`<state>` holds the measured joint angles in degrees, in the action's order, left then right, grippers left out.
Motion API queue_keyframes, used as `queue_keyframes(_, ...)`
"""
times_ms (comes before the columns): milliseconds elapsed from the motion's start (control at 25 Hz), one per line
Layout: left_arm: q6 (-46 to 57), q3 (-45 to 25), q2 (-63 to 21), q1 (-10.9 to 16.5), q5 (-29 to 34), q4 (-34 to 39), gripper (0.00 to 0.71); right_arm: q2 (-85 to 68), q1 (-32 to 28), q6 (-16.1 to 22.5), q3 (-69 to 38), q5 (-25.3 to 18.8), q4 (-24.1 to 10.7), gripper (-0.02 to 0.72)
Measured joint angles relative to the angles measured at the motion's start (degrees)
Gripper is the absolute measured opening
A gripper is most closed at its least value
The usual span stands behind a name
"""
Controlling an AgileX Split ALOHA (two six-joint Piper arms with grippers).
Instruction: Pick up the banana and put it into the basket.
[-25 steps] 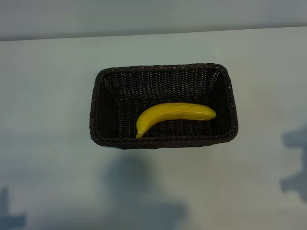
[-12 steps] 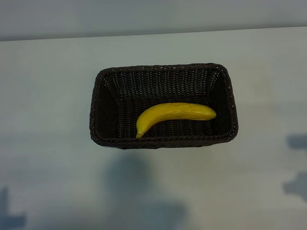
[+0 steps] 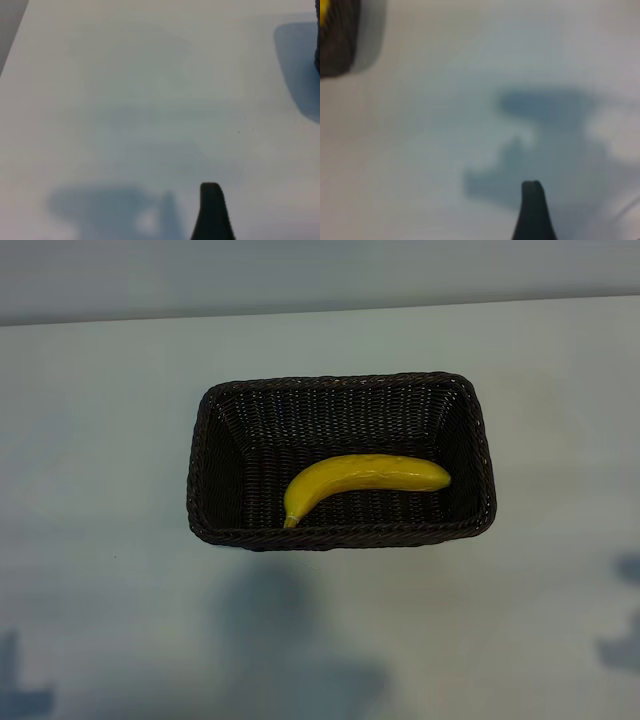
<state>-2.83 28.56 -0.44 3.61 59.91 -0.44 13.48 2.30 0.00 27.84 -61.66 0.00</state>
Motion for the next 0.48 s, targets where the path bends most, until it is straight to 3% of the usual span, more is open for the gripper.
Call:
queue_keyframes(320, 0.0, 0.0, 0.0, 0.0, 0.0, 0.0, 0.539, -11.0, -7.6, 0.0, 0.0, 0.0, 0.0, 0.465)
queue_keyframes(480, 0.0, 0.0, 0.0, 0.0, 0.0, 0.0, 0.539, -13.9, -8.3, 0.0, 0.0, 0.0, 0.0, 0.438)
